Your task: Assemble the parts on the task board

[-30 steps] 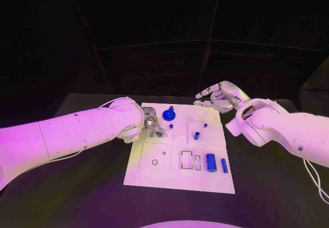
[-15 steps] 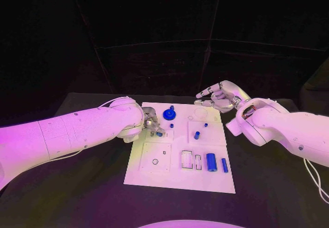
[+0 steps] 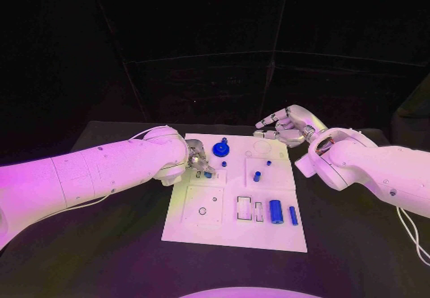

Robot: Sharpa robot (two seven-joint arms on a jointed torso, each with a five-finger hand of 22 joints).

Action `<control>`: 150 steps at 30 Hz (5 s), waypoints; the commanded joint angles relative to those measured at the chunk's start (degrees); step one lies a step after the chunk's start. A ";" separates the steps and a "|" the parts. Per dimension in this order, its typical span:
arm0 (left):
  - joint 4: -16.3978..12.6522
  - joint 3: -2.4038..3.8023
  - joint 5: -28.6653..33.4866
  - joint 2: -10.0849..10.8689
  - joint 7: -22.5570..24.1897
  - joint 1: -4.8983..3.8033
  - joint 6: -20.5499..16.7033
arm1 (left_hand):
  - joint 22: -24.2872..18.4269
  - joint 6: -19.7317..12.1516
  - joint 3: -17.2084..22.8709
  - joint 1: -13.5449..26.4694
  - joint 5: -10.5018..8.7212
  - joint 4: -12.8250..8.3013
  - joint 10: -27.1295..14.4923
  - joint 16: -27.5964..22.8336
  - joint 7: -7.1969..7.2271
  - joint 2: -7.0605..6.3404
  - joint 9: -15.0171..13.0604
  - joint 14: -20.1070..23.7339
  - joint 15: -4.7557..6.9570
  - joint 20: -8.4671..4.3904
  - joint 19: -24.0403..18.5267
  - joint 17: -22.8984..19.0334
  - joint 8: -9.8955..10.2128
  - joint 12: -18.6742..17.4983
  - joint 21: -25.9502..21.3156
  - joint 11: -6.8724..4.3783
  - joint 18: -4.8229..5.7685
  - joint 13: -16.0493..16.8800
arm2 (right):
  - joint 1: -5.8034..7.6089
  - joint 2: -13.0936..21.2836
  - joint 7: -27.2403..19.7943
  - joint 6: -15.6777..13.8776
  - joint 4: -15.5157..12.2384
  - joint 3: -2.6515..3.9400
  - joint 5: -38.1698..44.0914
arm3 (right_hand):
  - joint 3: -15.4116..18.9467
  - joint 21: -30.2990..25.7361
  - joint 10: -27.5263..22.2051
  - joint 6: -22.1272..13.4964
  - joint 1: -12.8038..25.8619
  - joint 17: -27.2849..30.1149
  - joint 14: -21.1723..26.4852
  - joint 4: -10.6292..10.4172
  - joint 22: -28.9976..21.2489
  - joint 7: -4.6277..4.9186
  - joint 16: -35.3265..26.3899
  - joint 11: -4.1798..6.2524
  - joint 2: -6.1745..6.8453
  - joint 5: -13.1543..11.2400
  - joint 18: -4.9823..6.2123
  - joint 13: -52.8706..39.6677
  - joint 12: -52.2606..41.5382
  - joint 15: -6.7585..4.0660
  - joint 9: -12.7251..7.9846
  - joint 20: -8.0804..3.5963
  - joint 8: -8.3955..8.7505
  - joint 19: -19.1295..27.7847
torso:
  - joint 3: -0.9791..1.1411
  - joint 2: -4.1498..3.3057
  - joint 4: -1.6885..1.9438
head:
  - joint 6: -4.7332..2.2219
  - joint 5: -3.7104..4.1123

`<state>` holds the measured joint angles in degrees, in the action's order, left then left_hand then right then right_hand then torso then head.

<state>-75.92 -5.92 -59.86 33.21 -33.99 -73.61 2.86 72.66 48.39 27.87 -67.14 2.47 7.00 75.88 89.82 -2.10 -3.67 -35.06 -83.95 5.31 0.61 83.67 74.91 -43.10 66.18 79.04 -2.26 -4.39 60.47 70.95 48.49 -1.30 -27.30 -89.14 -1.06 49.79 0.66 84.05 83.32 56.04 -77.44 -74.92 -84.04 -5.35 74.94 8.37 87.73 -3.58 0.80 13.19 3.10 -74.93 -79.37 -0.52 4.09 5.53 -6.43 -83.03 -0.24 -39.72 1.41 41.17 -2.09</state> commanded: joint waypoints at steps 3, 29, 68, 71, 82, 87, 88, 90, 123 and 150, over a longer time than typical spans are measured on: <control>0.65 -0.01 -0.01 -0.41 -0.24 0.01 1.04 | 0.24 1.38 1.88 2.74 0.31 -2.06 0.55 0.18 0.45 -0.91 -0.26 -6.05 0.31 0.05 0.52 15.09 -0.57 0.46 0.29 -0.06 0.92 0.25 | 0.12 -0.06 -0.26 0.24 -0.09 0.04 -0.18 | 0.36 -0.30 -0.06 0.21 0.25 -9.22 -4.67 -0.13 0.96 0.05 -0.38 0.10 -0.52 0.28 -0.12 -6.00 0.11 -0.26 -0.07 -0.16 -0.35 0.11 | 0.00 -0.03 0.01 | 0.05 -0.07; 1.96 -0.07 0.06 -1.26 0.33 0.00 0.04 | 0.81 3.18 -9.61 9.95 0.29 1.80 0.55 0.18 0.96 -3.36 -1.61 -6.05 0.66 -0.29 0.66 15.09 -2.07 0.16 0.47 -0.49 0.99 -0.47 | 0.12 0.01 -0.09 0.41 -0.14 0.04 -0.18 | 0.87 -0.58 -0.33 0.13 0.65 -8.85 -4.58 -0.37 0.40 0.06 -0.58 0.09 -0.61 0.66 0.00 -5.65 0.52 -0.26 -0.11 -0.17 -0.36 0.39 | 0.02 -0.01 0.01 | 0.15 0.07; 11.18 5.69 -0.52 -1.71 0.16 -3.24 11.46 | -0.50 -1.02 -27.17 5.02 0.31 6.94 -0.57 0.18 -1.67 1.21 4.19 -6.05 -1.17 1.39 0.15 15.09 5.07 -0.45 -1.04 1.74 0.62 -2.16 | 0.11 0.56 0.20 0.74 0.51 0.03 -0.18 | 1.53 -0.73 -0.36 0.08 1.33 -8.74 -4.56 -0.91 0.13 0.04 -0.66 0.10 -0.90 0.36 0.05 -5.59 0.56 -0.26 -0.13 -0.17 -0.40 0.50 | 0.00 -0.09 0.01 | -0.63 -0.24; 13.44 5.62 -0.66 -2.91 0.24 -3.23 12.05 | -0.47 -0.67 -27.72 5.09 0.29 7.29 -0.55 0.18 -1.55 1.43 4.27 -6.05 -1.09 1.34 0.15 15.09 4.93 -0.39 -1.04 1.66 0.62 -2.14 | 0.11 0.40 0.19 0.78 0.58 0.03 -0.18 | 1.54 -0.74 -0.37 0.09 1.29 -8.77 -4.56 -0.90 0.11 0.02 -0.65 0.11 -0.94 0.43 0.05 -5.57 0.58 -0.26 -0.12 -0.17 -0.41 0.51 | 0.00 -0.15 -0.05 | -0.60 -0.31; 19.14 5.24 -0.79 -6.44 1.40 -2.41 12.03 | -0.35 -0.29 -28.74 5.22 0.28 7.93 -0.53 0.18 -1.40 1.85 4.40 -6.05 -0.96 1.23 0.19 15.09 4.75 -0.30 -0.99 1.52 0.64 -2.11 | 0.10 -0.19 0.03 0.95 0.90 0.03 -0.18 | 1.55 -0.72 -0.39 0.10 1.24 -8.72 -4.55 -0.88 0.15 0.02 -0.67 0.11 -0.97 0.53 0.04 -5.54 0.61 -0.27 -0.12 -0.17 -0.42 0.49 | -0.04 -0.16 -0.11 | -0.40 -0.51; 20.22 5.16 -0.81 -7.17 1.68 -2.12 12.08 | -0.27 -0.14 -28.97 4.94 0.28 7.93 -0.51 0.18 -1.33 2.01 4.42 -6.05 -0.92 1.19 0.21 15.09 4.65 -0.27 -0.95 1.47 0.65 -2.09 | 0.10 -0.25 -0.01 0.97 0.97 0.03 -0.18 | 1.56 -0.76 -0.41 0.10 1.18 -8.67 -4.54 -0.85 0.09 0.01 -0.70 0.12 -1.03 0.67 0.06 -5.52 0.64 -0.28 -0.12 -0.17 -0.43 0.52 | 0.01 -0.11 -0.02 | -0.27 -0.48; 20.40 5.14 -0.81 -7.26 1.72 -2.08 12.14 | -0.26 -0.09 -29.04 4.82 0.28 7.91 -0.50 0.18 -1.31 2.05 4.42 -6.05 -0.91 1.18 0.22 15.09 4.62 -0.25 -0.94 1.45 0.65 -2.07 | 0.10 -0.26 -0.01 0.97 0.98 0.03 -0.18 | 1.56 -0.76 -0.41 0.10 1.18 -8.67 -4.54 -0.85 0.09 0.01 -0.70 0.12 -1.03 0.67 0.06 -5.52 0.64 -0.28 -0.12 -0.17 -0.43 0.52 | 0.03 -0.08 -0.02 | -0.27 -0.48; 20.72 5.11 -0.81 -7.44 1.74 -2.02 12.26 | -0.26 -0.02 -29.15 4.58 0.28 7.84 -0.50 0.18 -1.28 2.13 4.43 -6.05 -0.89 1.15 0.21 15.09 4.56 -0.23 -0.95 1.42 0.65 -2.06 | 0.10 -0.28 -0.01 0.98 0.99 0.03 -0.18 | 1.56 -0.76 -0.41 0.10 1.18 -8.67 -4.54 -0.85 0.09 0.01 -0.70 0.12 -1.03 0.67 0.06 -5.52 0.64 -0.28 -0.12 -0.17 -0.43 0.52 | 0.04 -0.08 -0.01 | -0.25 -0.47; 22.18 4.67 -1.71 -8.48 2.54 -1.57 11.27 | 0.00 0.35 -28.39 -2.24 0.33 4.34 -0.55 0.18 -1.07 6.12 4.57 -6.05 -0.70 0.96 0.22 15.09 3.59 -0.17 -0.98 1.20 0.68 -2.23 | 0.10 -0.62 -0.03 1.03 1.18 0.03 -0.18 | 1.58 -0.76 -0.38 0.10 1.05 -8.69 -4.55 -0.80 0.10 0.00 -0.69 0.14 -1.11 0.84 0.05 -5.54 0.60 -0.29 -0.12 -0.18 -0.44 0.51 | 0.03 -0.09 0.04 | 0.17 -0.23; 20.05 4.68 -1.71 -7.22 4.55 -1.49 8.89 | 1.05 0.10 -19.72 -11.80 0.23 -4.12 -0.13 0.18 0.24 10.44 3.51 -6.05 0.22 0.02 0.50 15.09 2.30 -0.44 -0.46 0.04 0.89 -2.25 | 0.10 -0.74 -0.11 0.97 1.30 0.03 -0.18 | 1.61 -0.78 -0.36 0.15 0.99 -8.68 -4.55 -0.79 0.07 -0.01 -0.70 0.14 -1.19 0.91 0.06 -5.57 0.57 -0.30 -0.11 -0.19 -0.48 0.52 | 0.02 -0.06 0.11 | 0.68 -0.29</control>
<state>-55.54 -1.27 -61.24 25.89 -30.78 -75.06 13.65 73.68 48.61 5.17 -78.21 2.51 5.62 75.64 89.82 -2.04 6.39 -30.99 -83.95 5.32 1.02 83.89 74.91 -40.63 65.96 78.35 -1.84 -4.39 58.27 70.94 47.75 -1.05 -26.47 -87.80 -1.06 49.72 2.10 83.59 83.32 56.04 -76.54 -74.91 -84.04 -6.14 74.91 8.37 87.31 -3.58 -0.10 13.89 3.10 -74.94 -79.13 -0.52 4.04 5.31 -6.64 -82.81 -0.24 -39.80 1.46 41.81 -2.39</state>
